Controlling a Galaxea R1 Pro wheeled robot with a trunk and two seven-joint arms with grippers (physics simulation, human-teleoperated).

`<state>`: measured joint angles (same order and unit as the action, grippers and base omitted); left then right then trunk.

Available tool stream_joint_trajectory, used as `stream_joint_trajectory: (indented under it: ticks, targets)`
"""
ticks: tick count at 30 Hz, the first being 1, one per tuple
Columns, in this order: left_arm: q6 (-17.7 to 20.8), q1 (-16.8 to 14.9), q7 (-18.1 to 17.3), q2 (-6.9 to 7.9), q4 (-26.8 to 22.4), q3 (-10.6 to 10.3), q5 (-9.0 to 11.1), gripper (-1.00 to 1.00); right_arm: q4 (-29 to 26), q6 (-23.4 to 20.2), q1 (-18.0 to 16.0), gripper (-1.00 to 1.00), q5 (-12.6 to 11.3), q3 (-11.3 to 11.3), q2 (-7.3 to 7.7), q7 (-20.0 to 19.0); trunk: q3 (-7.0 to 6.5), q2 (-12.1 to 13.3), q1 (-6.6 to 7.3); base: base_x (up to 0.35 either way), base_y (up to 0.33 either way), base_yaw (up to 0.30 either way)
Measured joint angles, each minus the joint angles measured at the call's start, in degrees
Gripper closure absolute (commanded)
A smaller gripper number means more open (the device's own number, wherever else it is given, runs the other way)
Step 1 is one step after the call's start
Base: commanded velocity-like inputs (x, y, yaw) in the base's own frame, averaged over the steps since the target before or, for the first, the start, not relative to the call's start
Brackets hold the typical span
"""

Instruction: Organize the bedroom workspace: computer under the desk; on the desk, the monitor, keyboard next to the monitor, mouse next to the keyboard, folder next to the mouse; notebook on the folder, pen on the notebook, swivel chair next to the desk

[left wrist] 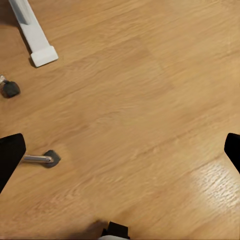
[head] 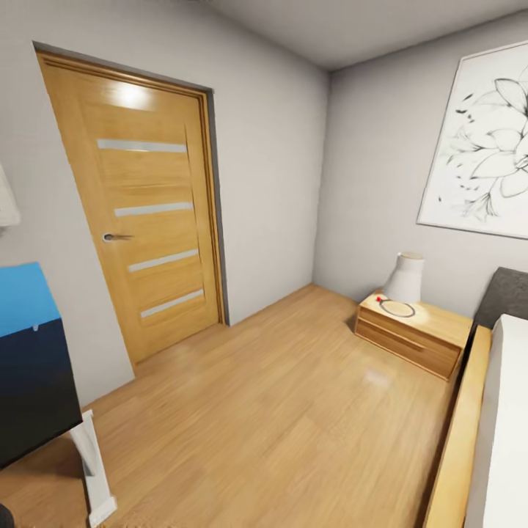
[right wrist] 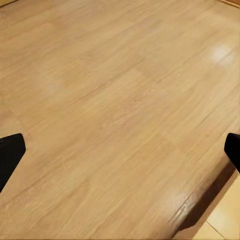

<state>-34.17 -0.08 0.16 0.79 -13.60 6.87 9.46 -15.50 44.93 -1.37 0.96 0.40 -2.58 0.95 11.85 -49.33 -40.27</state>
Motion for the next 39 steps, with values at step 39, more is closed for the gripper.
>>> stream_joint_trajectory:
  ticks: [39]
  targets:
    - [0.1,0.0,-0.1,-0.1,0.0,-0.1,0.0,-1.0,1.2,-0.3,0.0,-1.0,-0.2,-0.1,0.03,-0.2,0.0,0.0,0.03,0.158,0.046,0.036]
